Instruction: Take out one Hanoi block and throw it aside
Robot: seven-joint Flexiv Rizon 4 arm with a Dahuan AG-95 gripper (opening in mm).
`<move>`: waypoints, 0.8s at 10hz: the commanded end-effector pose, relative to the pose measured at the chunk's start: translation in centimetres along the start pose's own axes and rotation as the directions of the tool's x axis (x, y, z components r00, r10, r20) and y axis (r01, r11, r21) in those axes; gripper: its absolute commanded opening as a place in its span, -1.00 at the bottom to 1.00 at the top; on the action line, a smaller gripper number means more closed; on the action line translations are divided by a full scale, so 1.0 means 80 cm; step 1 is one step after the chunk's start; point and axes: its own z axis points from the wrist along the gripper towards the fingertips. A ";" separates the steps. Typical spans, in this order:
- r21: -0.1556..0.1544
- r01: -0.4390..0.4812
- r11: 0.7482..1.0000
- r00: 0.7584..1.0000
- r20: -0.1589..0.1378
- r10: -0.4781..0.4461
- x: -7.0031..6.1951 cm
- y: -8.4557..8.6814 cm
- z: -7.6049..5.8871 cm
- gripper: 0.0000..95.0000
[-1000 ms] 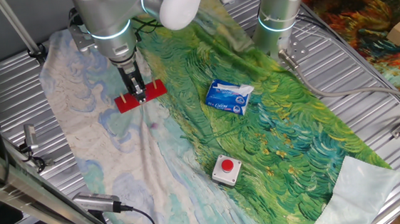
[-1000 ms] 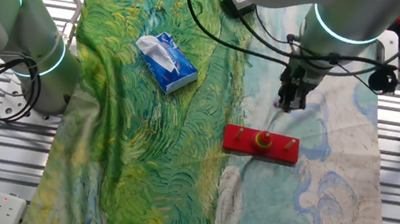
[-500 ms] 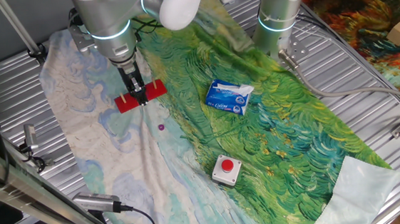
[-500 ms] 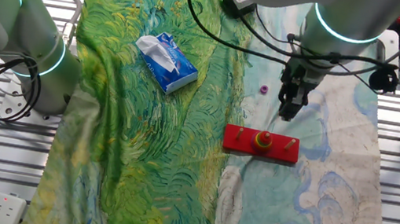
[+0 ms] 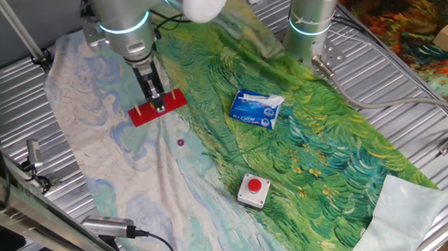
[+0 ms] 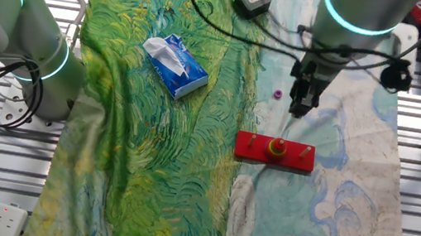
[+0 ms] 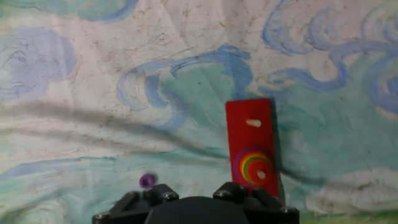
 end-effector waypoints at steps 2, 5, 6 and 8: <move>0.004 0.075 0.997 0.996 -0.050 -0.075 0.001 0.001 -0.005 -1.00; 0.015 0.079 0.997 0.996 -0.052 -0.078 0.001 0.001 -0.004 -1.00; 0.014 0.080 0.997 0.996 -0.051 -0.079 0.001 0.001 -0.004 -1.00; 0.014 0.080 0.997 0.996 -0.051 -0.080 0.001 0.001 -0.004 -1.00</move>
